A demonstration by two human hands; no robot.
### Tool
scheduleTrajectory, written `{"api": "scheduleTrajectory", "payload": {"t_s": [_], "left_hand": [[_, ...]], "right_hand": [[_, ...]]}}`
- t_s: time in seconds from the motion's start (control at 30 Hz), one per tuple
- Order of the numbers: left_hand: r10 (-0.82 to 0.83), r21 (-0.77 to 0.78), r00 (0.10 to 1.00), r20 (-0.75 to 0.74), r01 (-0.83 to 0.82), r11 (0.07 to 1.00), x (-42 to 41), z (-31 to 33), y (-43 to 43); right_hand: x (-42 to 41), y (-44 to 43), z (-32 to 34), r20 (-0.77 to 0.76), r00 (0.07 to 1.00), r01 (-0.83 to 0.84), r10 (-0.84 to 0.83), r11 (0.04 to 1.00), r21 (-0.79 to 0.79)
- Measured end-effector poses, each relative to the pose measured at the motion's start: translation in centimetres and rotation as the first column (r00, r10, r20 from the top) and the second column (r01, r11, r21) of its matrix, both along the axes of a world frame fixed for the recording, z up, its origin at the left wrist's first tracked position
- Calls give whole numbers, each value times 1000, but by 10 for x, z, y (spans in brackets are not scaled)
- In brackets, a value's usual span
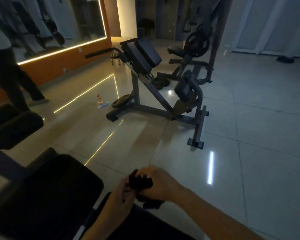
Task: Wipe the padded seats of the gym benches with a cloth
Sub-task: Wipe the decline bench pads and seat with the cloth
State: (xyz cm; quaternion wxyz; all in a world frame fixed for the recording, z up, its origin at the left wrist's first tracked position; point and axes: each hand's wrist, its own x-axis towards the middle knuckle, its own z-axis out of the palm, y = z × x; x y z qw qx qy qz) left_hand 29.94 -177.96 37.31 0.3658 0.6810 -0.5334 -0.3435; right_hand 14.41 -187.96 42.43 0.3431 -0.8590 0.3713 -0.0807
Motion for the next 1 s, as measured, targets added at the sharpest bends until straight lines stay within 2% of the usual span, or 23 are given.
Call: {"api": "scheduleTrajectory", "payload": {"t_s": [0.13, 0.37, 0.6, 0.73, 0.87, 1.0], "left_hand": [[-26, -168, 999, 48, 33, 985, 2, 84, -21], [-35, -286, 978, 204, 94, 954, 10, 226, -14], [-69, -443, 970, 233, 170, 880, 7, 353, -2], [-90, -480, 973, 212, 184, 858, -7, 407, -1], [-198, -503, 954, 225, 287, 815, -31, 459, 10], [-337, -557, 916, 219, 401, 728, -59, 503, 22]], "right_hand": [[0, -10, 82, 41, 999, 3, 2, 993, -115], [4, -8, 218, 13, 995, -90, 97, 957, -277], [-5, 13, 351, 27, 993, -92, 111, 918, -385], [-27, 31, 407, 75, 997, 2, 31, 916, -401], [-59, 58, 454, 162, 984, 144, -79, 883, -447], [-93, 90, 486, 250, 945, 308, -212, 835, -455]]}}
